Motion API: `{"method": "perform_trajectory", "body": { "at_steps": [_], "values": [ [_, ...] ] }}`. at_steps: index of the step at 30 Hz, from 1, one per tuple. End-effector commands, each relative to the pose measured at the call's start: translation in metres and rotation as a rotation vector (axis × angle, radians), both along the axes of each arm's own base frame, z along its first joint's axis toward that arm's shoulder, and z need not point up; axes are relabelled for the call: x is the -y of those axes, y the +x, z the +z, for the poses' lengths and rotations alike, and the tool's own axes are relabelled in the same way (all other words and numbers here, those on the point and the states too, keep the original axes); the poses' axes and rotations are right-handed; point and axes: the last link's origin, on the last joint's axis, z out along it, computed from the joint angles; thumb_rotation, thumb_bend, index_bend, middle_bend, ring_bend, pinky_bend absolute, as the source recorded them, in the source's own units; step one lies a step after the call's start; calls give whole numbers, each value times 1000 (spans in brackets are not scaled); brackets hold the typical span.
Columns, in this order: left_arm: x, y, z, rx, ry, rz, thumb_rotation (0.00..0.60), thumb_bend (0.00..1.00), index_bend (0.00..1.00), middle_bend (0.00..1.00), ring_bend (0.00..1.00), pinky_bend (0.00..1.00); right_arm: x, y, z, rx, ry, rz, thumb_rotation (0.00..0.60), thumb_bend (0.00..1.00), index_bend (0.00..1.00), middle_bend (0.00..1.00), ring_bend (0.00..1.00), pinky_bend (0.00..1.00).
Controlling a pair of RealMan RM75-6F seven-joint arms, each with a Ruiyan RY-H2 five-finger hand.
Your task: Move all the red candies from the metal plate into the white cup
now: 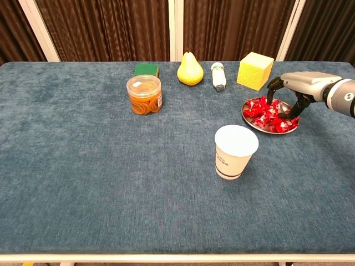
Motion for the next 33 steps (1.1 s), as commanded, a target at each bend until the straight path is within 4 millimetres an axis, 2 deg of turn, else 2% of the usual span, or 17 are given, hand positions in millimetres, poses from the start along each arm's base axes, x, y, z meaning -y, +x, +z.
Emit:
{"method": "perform_trajectory", "body": {
  "at_steps": [1, 7, 12, 17, 20, 26, 33],
  "values": [
    [0, 0, 0, 1, 0, -1, 600, 70, 176, 110, 84, 147, 0, 0, -1, -7, 8, 0, 600, 306, 365, 88, 0, 0],
    [0, 0, 0, 3, -2, -2, 600, 70, 176, 110, 84, 147, 1, 3, -2, -1, 9, 6, 600, 306, 366, 87, 0, 0],
    [0, -1, 1, 4, -1, 1, 600, 70, 176, 110, 84, 147, 1, 7, -3, 1, 8, 26, 600, 306, 304, 85, 0, 0],
    [1, -1, 1, 9, 0, 4, 600, 70, 176, 110, 84, 147, 3, 11, -7, -4, 12, 34, 600, 308, 300, 87, 0, 0],
    [3, -2, 2, 8, 2, 8, 600, 69, 176, 110, 84, 147, 3, 12, -9, -6, 12, 39, 600, 318, 363, 100, 0, 0],
    [4, -2, 3, 10, 4, 7, 600, 70, 176, 110, 84, 147, 3, 11, -10, -7, 8, 38, 600, 398, 583, 155, 0, 0],
    [4, -3, 4, 9, 8, 5, 600, 70, 176, 110, 84, 147, 0, 11, 9, 36, -28, 58, 600, 415, 606, 169, 0, 0]
  ]
}}
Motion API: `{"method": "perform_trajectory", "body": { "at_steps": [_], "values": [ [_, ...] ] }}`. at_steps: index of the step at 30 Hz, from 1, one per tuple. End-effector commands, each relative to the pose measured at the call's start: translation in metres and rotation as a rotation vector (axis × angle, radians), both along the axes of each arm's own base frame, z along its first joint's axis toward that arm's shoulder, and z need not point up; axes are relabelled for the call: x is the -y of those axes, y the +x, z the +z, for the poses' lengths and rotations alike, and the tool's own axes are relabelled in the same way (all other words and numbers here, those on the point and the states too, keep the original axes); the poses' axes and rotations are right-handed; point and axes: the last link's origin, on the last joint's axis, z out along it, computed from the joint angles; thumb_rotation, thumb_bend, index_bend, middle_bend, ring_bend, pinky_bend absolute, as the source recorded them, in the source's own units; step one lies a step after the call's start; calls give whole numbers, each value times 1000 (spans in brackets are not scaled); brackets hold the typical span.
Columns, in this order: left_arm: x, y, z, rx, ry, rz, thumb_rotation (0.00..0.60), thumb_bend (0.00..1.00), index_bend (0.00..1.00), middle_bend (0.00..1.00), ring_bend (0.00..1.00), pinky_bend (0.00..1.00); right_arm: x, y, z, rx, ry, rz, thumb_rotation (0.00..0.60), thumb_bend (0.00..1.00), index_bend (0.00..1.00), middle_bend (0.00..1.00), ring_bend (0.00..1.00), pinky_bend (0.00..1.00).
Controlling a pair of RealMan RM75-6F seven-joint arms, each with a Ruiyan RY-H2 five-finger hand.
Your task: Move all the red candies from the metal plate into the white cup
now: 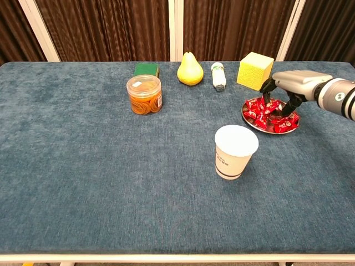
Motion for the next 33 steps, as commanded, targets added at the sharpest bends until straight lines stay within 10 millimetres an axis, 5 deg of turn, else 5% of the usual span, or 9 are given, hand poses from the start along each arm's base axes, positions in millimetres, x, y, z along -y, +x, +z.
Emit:
{"method": "perform_trajectory", "body": {
  "at_steps": [1, 11, 20, 33],
  "values": [
    [0, 0, 0, 0, 0, -2, 600, 70, 176, 110, 84, 147, -3, 0, 13, 26, -22, 15, 600, 415, 606, 172, 0, 0],
    [1, 3, 3, -9, 5, -10, 600, 70, 176, 110, 84, 147, -44, 28, 57, 180, -13, 167, 600, 415, 608, 185, 0, 0],
    [5, 4, 3, -6, 10, -6, 600, 70, 176, 110, 84, 147, -88, 72, 25, 194, 172, 353, 600, 416, 609, 181, 0, 0],
    [10, -1, 3, 4, 19, 5, 600, 69, 176, 110, 84, 147, -105, 78, 7, 150, 221, 392, 600, 412, 410, 128, 0, 0]
  ]
}}
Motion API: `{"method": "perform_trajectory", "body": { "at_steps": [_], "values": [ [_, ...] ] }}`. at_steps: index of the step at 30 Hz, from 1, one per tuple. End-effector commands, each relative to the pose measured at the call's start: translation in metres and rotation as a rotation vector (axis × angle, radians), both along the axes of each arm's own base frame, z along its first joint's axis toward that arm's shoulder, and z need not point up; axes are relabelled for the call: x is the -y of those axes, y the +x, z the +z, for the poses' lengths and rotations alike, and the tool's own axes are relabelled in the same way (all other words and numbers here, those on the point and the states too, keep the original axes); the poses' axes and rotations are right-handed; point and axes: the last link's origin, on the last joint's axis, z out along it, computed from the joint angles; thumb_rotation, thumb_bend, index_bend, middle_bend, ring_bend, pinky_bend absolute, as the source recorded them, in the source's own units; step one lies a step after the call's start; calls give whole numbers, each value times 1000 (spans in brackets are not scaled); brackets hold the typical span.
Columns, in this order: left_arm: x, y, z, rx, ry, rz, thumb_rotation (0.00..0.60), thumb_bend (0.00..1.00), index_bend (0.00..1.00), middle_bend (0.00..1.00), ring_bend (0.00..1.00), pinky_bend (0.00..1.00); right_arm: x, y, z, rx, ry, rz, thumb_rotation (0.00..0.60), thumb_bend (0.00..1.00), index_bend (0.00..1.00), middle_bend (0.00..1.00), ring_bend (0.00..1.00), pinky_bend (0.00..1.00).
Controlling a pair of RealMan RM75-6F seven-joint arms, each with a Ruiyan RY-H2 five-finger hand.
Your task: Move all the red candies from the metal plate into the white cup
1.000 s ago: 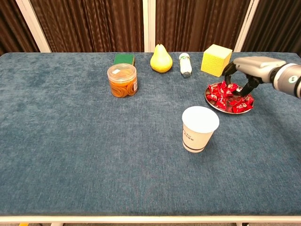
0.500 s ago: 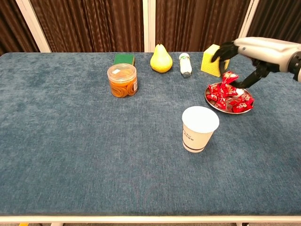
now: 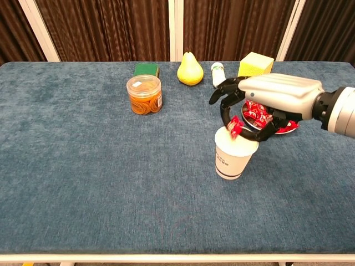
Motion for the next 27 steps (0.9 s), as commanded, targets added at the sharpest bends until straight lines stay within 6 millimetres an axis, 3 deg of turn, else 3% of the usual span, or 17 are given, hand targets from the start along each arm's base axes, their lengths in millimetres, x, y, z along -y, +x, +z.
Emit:
{"method": "perform_trajectory", "body": {
  "at_steps": [1, 6, 9, 14, 21, 27],
  "values": [
    [0, -1, 0, 1, 1, 0, 600, 70, 176, 110, 84, 147, -3, -2, 1, -10, 0, 2, 600, 413, 387, 123, 0, 0],
    [-1, 0, 0, 1, 1, -4, 600, 69, 176, 110, 84, 147, -3, -3, 8, -1, -16, -4, 600, 414, 333, 113, 0, 0],
    [-2, -1, 0, -1, 1, -4, 600, 70, 176, 110, 84, 147, 6, -5, 25, 65, -79, -41, 600, 414, 333, 114, 0, 0],
    [-4, 0, -2, -1, -7, -8, 600, 70, 176, 110, 84, 147, 36, -37, 45, 48, -171, -191, 600, 403, 332, 114, 0, 0],
    [-6, 1, -5, 6, -16, -14, 600, 70, 176, 110, 84, 147, 54, -70, 28, -60, -181, -319, 600, 243, 351, 126, 0, 0],
    [-2, 0, -4, 6, -11, -3, 600, 70, 176, 110, 84, 147, 64, -81, 13, -107, -178, -361, 600, 270, 377, 133, 0, 0]
  ]
}}
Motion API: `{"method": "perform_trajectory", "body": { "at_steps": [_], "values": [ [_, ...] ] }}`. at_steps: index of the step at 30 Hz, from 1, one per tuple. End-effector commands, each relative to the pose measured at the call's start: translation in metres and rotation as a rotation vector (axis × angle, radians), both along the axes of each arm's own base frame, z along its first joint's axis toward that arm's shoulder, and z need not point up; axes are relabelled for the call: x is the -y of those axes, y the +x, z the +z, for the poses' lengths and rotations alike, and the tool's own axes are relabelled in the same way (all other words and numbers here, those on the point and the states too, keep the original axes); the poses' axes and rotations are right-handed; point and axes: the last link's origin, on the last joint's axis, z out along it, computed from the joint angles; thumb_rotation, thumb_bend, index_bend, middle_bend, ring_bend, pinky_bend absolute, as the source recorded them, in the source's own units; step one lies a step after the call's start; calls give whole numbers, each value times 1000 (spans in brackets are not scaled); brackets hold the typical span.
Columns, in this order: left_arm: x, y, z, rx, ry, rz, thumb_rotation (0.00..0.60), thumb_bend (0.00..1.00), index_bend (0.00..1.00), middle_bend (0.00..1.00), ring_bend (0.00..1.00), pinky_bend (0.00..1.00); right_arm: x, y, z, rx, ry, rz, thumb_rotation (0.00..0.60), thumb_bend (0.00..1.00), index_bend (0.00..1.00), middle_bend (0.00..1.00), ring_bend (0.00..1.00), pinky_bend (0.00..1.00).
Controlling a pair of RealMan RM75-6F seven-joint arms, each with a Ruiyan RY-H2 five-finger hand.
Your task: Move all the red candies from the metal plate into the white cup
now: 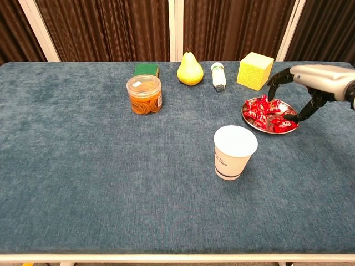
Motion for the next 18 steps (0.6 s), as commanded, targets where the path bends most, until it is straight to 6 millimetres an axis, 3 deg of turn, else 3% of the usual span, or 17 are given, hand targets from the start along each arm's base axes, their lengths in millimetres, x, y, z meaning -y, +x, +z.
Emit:
{"method": "perform_trajectory", "body": {
  "at_steps": [1, 18],
  "values": [
    [1, 0, 0, 0, -1, 2, 600, 70, 176, 110, 84, 147, 5, -3, -9, -25, 9, -13, 600, 287, 379, 133, 0, 0],
    [1, -2, -1, 4, -4, 6, 600, 70, 176, 110, 84, 147, 15, -19, -15, -69, 10, -70, 600, 327, 399, 137, 0, 0]
  ]
}}
